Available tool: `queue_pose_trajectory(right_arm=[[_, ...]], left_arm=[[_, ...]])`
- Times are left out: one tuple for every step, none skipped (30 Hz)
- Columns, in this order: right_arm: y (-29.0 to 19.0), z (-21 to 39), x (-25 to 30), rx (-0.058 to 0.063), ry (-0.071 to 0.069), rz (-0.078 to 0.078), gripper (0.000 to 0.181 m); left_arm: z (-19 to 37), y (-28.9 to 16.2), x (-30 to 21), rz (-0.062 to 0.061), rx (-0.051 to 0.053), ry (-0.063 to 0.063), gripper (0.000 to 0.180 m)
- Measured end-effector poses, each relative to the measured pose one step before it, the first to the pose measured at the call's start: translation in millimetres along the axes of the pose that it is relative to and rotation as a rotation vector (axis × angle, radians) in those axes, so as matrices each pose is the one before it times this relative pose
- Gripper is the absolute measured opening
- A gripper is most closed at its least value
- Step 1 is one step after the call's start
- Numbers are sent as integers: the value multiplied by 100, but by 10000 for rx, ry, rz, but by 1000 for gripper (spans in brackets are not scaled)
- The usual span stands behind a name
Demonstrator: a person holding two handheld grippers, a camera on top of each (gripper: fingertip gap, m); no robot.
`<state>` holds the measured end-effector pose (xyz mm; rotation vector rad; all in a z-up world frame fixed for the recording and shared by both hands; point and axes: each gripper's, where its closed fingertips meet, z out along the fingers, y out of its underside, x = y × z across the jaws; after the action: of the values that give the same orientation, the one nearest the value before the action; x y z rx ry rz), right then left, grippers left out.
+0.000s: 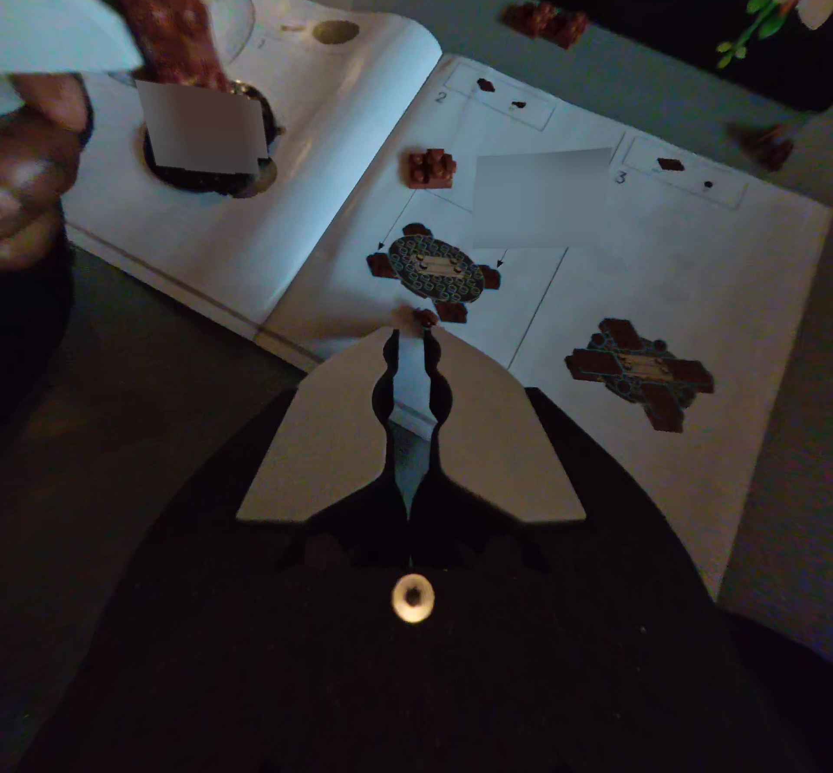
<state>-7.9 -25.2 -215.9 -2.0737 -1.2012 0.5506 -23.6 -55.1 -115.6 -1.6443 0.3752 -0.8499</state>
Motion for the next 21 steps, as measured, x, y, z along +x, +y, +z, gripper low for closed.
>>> queue_pose_trajectory(right_arm=[[-39, 55, 271, 24, -24, 33, 10], [-136, 98, 252, 73, -57, -72, 12], [-86, 159, 408, 10, 31, -44, 12], [-219, 176, 209, 69, -86, 18, 13], [-201, 173, -14, 23, -190, 38, 13], [-186, 58, -110, 27, -161, -5, 14], [-111, -142, -40, 19, -24, -38, 15], [-2, -209, -112, -36, 11, -123, 17], [206, -275, 106, -151, 179, -132, 21], [250, -304, -62, -133, 59, -226, 24], [190, -265, -169, -124, -31, -277, 25], [-37, -329, -284, -70, -214, -527, 27], [-89, -400, 146, -153, -110, -729, 29], [-260, -491, 48, -123, -380, -999, 32], [-184, -499, 294, -86, -392, -1030, 39], [18, -400, 797, -84, -234, -796, 41], [89, -144, 330, 75, -635, -589, 41], [240, 145, -1, 205, -847, -341, 32], [343, 396, -133, 279, -813, -279, 28], [455, 442, -202, 190, -663, -360, 22], [466, 413, 173, -9, -208, -340, 15]], left_arm=[[-34, -62, -34, -42, 31, -20, 3], [-11, -37, -70, -51, 31, 6, 3], [-25, -18, 15, -39, 13, 19, 3], [-13, 15, -30, -20, 0, 5, 3], [-26, 31, 27, 0, -16, 1, 3], [12, 48, -21, 11, -24, -5, 3], [-6, 25, 27, 4, -9, -7, 3], [23, -6, -31, -4, 2, 2, 3], [27, 1, -19, -10, 17, -2, 3], [-46, -21, 17, -26, 14, 10, 3], [11, 6, 21, -16, -5, 30, 3], [-1, 11, 28, 0, -20, 29, 3], [-5, 44, 50, 11, -26, 24, 3], [47, 55, 31, 25, -24, 27, 3], [55, 5, 37, 32, -11, 15, 3], [4, -18, 11, 25, 7, -4, 3], [-14, -15, 25, 8, 11, 6, 3], [-25, -45, 53, -7, 25, 22, 3], [8, -50, 40, -22, 41, 37, 3], [9, -27, 56, -14, 32, 51, 3], [22, 16, 58, 10, 0, 37, 3]])
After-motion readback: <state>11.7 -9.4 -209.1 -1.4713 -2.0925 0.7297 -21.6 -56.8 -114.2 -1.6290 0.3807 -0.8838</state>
